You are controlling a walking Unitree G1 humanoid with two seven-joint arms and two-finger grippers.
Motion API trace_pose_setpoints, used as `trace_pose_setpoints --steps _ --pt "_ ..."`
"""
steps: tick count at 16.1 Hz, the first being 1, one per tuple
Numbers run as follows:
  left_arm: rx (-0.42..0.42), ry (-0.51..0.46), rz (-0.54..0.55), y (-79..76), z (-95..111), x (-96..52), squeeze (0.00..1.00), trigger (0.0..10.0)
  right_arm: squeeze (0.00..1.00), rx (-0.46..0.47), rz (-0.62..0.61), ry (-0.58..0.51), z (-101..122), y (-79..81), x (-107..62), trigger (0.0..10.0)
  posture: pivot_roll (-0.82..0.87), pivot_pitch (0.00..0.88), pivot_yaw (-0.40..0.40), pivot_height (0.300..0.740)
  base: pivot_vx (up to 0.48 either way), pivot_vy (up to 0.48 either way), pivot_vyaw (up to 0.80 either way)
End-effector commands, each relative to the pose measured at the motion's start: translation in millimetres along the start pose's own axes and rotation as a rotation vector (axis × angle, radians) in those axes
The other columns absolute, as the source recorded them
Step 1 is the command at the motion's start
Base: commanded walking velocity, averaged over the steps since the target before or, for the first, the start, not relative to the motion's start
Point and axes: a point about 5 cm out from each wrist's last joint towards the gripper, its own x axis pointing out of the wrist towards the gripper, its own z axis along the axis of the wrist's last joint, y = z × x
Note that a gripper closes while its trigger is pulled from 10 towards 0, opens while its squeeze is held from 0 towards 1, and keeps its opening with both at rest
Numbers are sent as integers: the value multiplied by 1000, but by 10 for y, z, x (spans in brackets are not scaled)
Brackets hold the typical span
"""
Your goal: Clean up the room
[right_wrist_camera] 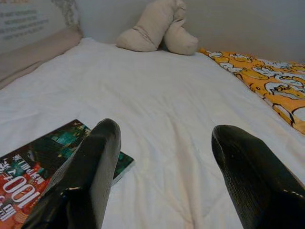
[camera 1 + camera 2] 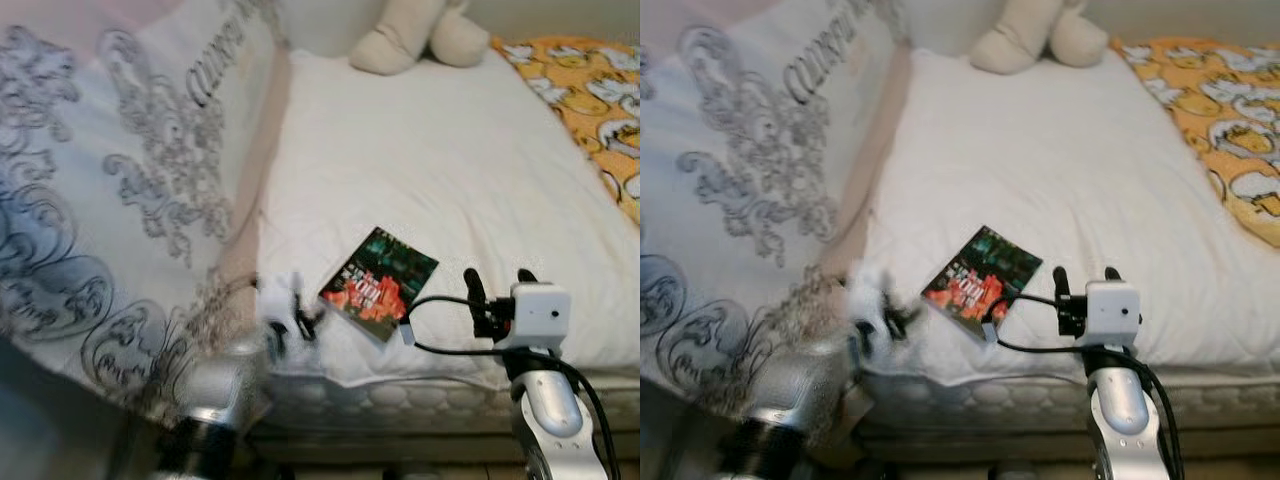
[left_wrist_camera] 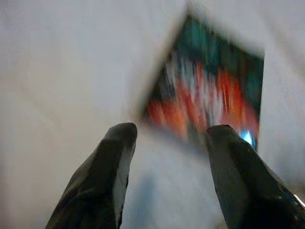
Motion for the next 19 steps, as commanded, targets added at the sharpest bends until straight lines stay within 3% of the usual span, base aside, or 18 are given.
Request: trace_pose_setpoints --steps 1,4,6,9,10,13,15,17,19 --pt "21 -58 13 -6 32 -57 0 10000 0 -10 1 -17 22 -6 -18 10000 -195 0 81 700 0 -416 0" --pt "34 -93 -10 -172 22 -1 0 10000 0 -6 14 -12 8 37 -16 10000 -189 0 75 700 160 -414 0" --pt "63 -103 -13 -175 34 -8 0 10000 0 -10 23 -14 9 41 -11 10000 -186 0 74 700 0 -416 0" --pt "84 -140 81 -40 78 -34 0 10000 0 -15 24 -7 -11 26 0 10000 -181 0 73 700 223 -276 0" --pt "70 -126 162 95 89 -43 0 10000 0 -16 26 -6 -12 33 -2 10000 -181 0 73 700 0 0 0" --pt "137 -12 302 396 -5 -138 0 10000 0 -17 31 -1 -22 37 -19 10000 -179 0 72 700 0 0 0" --pt "168 83 294 461 -80 -195 0 10000 0 -19 34 4 -41 34 -34 10000 -171 0 74 700 0 0 0" --pt "189 203 174 364 -200 -205 0 10000 0 -19 44 9 -54 47 -40 10000 -163 0 73 700 0 0 0" --pt "153 259 90 267 -282 -171 0 10000 0 -20 53 12 -67 58 -39 10000 -162 0 73 700 0 0 0"
